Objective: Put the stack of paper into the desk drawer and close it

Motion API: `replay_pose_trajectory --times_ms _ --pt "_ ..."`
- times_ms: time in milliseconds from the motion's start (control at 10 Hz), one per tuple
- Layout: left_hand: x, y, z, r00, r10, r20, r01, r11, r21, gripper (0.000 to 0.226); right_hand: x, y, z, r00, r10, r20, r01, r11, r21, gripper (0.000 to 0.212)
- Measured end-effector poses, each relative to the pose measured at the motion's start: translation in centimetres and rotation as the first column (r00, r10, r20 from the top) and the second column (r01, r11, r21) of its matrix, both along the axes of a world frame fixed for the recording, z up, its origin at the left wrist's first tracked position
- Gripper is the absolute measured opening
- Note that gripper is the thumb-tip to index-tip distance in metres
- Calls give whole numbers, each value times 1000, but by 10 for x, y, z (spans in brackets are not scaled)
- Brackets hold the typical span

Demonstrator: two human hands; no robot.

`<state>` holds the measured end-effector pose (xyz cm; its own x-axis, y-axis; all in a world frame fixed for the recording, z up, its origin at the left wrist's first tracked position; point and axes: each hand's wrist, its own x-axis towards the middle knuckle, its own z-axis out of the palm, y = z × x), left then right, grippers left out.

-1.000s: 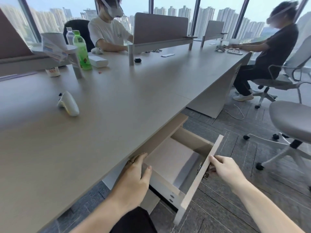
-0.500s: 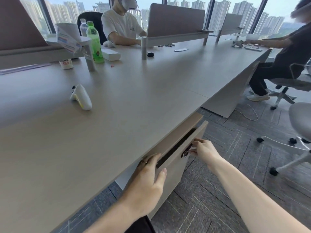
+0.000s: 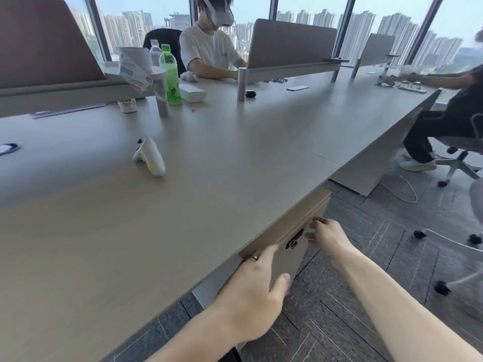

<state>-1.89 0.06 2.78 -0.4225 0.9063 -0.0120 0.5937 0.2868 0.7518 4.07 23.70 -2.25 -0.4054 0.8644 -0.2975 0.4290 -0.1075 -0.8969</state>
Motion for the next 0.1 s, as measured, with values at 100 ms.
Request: replay_pose_trajectory --times_ms 100 --pt "1 -2 36 997 -67 -28 70 990 126 53 13 -7 35 989 -143 -30 145 939 313 35"
